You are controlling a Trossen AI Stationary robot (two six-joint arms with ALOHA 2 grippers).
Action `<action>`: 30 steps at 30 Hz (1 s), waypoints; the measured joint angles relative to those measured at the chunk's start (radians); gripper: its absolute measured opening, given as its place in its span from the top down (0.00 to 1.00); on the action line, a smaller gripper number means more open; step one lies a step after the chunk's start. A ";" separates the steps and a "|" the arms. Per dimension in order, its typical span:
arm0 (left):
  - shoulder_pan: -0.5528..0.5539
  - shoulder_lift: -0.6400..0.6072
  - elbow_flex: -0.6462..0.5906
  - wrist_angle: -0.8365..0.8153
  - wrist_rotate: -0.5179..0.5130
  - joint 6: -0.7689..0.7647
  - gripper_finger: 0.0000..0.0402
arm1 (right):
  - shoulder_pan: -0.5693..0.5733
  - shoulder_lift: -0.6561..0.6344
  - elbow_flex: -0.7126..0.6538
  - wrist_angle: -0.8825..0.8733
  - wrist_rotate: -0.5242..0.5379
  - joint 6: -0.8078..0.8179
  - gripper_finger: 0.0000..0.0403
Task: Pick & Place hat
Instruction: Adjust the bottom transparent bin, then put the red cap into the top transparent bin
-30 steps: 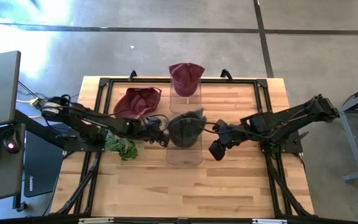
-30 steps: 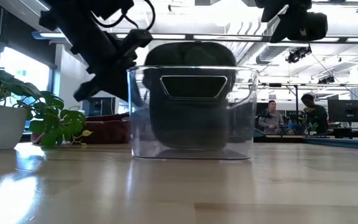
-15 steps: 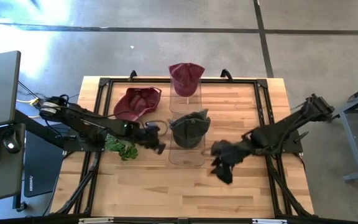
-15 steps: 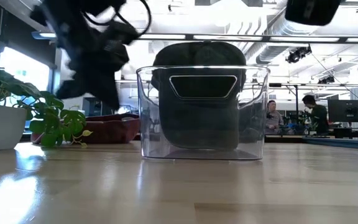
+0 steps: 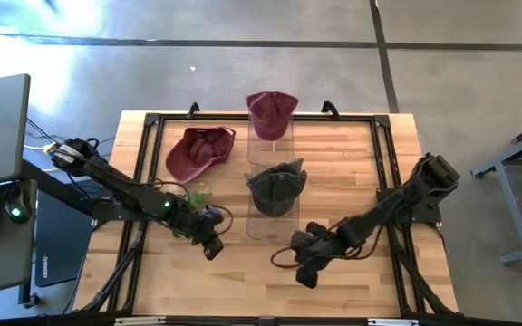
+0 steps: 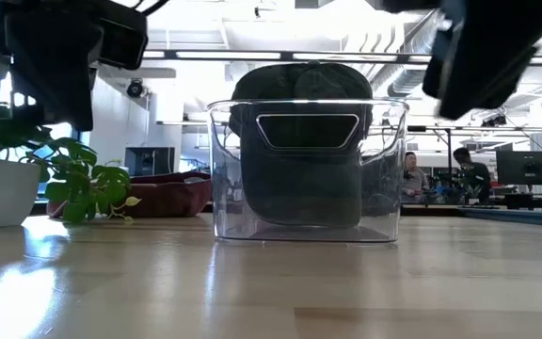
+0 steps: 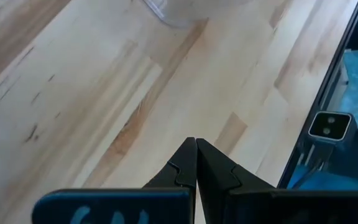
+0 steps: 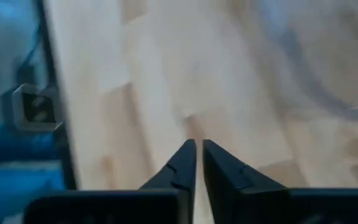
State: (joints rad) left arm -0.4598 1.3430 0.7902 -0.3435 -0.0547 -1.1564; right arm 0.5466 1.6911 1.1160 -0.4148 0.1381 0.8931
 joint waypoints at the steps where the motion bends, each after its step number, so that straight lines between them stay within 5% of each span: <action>1: -0.002 0.000 0.000 0.000 -0.002 0.000 1.00 | -0.008 0.005 0.000 -0.007 0.019 0.005 0.96; 6: 0.000 0.000 0.036 -0.025 -0.007 0.030 1.00 | -0.052 0.009 0.000 -0.064 0.090 -0.002 0.98; 18: 0.001 0.000 0.156 -0.106 -0.069 0.129 1.00 | -0.116 0.006 0.000 -0.105 0.073 -0.140 0.99; 25: 0.001 0.001 0.240 -0.304 -0.075 0.131 1.00 | -0.132 -0.016 0.000 -0.116 -0.015 -0.145 0.98; 30: 0.001 -0.016 0.386 -0.614 -0.112 0.130 1.00 | -0.115 -0.136 0.000 -0.166 -0.134 -0.055 1.00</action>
State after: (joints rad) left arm -0.4583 1.3273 1.1767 -0.9577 -0.1671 -1.0262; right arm 0.4316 1.5551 1.1160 -0.5809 0.0040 0.8378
